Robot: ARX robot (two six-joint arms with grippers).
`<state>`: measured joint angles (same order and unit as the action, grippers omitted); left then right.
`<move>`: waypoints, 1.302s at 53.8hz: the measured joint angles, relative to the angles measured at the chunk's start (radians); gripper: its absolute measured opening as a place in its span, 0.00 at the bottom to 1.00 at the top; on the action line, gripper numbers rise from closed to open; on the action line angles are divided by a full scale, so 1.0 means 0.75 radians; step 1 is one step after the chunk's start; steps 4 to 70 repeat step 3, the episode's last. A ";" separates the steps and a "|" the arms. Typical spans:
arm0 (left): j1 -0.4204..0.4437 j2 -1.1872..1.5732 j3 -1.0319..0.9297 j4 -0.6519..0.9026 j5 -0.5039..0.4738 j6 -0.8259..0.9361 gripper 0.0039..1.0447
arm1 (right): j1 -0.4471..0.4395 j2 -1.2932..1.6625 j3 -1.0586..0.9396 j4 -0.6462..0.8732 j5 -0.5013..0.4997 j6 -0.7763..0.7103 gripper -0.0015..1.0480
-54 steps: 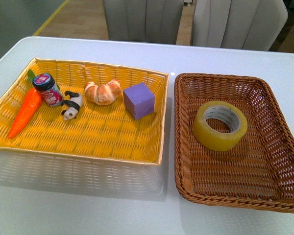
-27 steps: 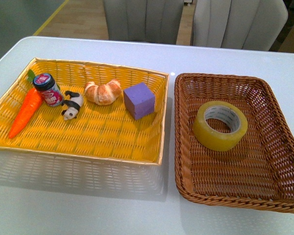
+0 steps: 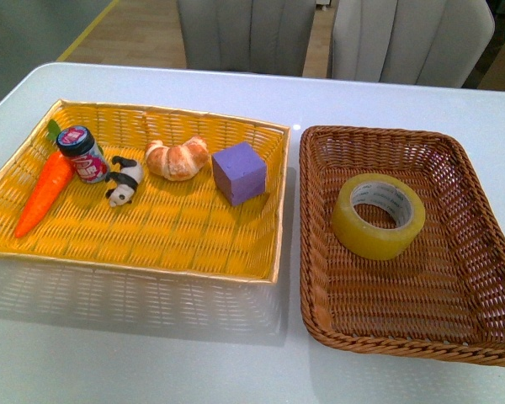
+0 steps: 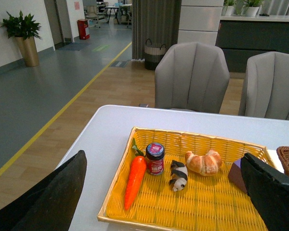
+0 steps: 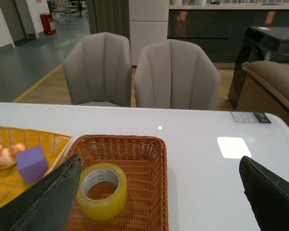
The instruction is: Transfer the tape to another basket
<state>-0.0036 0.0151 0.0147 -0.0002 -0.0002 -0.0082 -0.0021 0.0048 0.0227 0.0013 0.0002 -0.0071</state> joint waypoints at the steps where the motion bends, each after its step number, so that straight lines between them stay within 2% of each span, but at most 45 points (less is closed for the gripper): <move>1: 0.000 0.000 0.000 0.000 0.001 0.000 0.92 | 0.000 0.000 0.000 0.000 0.000 0.000 0.91; 70: 0.000 0.000 0.000 0.000 0.000 0.000 0.92 | 0.000 0.000 0.000 0.000 0.000 0.000 0.91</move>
